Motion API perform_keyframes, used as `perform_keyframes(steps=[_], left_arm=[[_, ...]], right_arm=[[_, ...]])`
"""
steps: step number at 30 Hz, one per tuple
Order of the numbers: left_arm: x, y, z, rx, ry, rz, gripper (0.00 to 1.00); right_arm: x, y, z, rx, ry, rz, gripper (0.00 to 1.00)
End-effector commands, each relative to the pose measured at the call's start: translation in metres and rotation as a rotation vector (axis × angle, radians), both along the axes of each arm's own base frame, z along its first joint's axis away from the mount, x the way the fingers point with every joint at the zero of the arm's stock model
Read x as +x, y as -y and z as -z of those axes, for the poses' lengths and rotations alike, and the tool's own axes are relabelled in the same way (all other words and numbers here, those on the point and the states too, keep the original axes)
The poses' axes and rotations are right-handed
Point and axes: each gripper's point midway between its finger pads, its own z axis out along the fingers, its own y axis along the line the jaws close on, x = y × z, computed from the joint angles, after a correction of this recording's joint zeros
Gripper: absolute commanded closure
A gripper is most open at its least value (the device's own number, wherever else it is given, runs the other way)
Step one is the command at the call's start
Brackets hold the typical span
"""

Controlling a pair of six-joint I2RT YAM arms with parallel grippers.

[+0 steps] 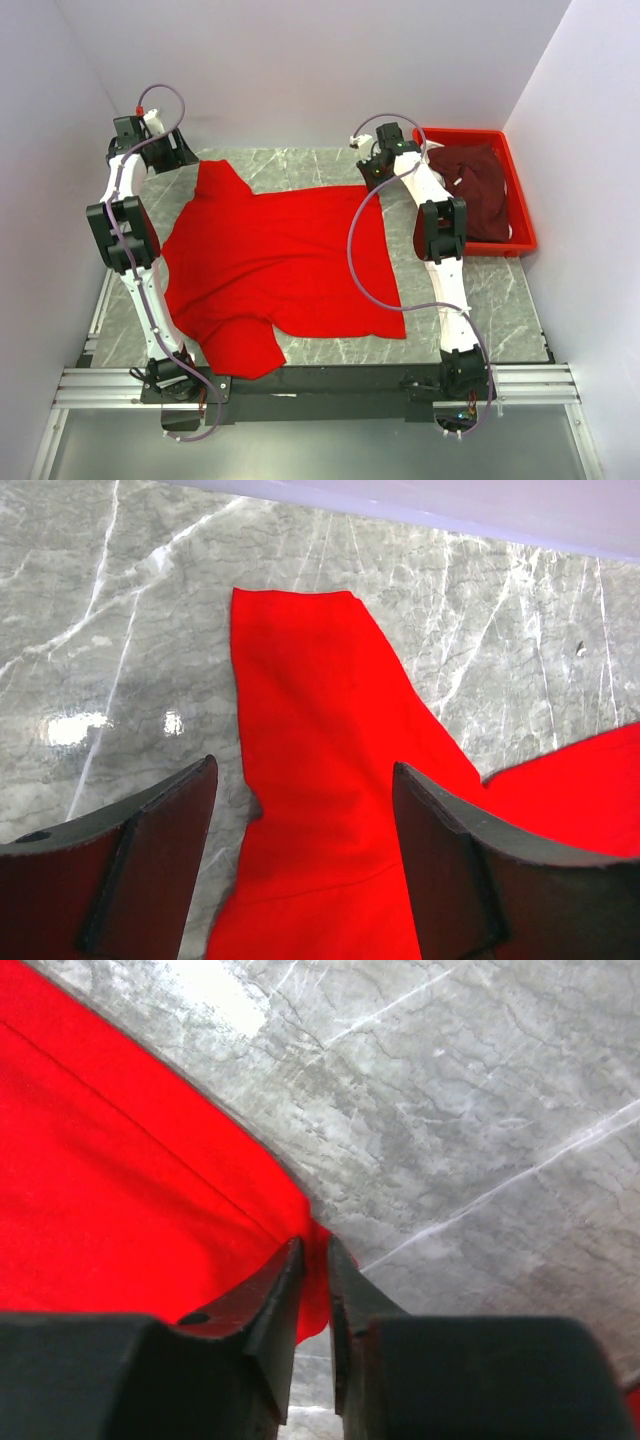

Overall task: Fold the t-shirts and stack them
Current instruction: Fold the tshirt

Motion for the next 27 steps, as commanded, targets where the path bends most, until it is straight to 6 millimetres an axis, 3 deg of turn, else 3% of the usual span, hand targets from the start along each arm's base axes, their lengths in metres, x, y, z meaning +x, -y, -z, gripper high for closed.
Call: perform_keyframes(steps=[1,4,5,12,16,23,27], left_arm=[[0.009,0.009,-0.022,-0.013,0.062,0.034,0.24],[0.020,0.008,-0.008,0.032,0.056,0.027,0.26],[0.028,0.012,-0.002,0.046,0.059,0.033,0.27],[0.056,0.000,0.031,0.117,0.071,-0.054,0.42],[0.063,-0.004,0.047,0.138,0.056,-0.079,0.44],[0.066,0.002,0.055,0.151,0.027,-0.078,0.45],[0.060,0.013,0.076,0.130,-0.032,-0.066,0.48]], right_arm=[[-0.021,0.013,0.020,-0.015,-0.114,0.041,0.80],[-0.022,0.018,0.022,-0.032,-0.104,0.064,0.88],[-0.017,0.017,0.014,-0.028,-0.072,0.073,1.00],[-0.010,0.022,0.000,-0.053,-0.003,0.066,1.00],[-0.010,0.022,-0.002,-0.056,0.002,0.062,1.00],[-0.009,0.021,-0.008,-0.062,0.011,0.046,1.00],[-0.009,0.021,-0.011,-0.063,0.019,0.041,1.00]])
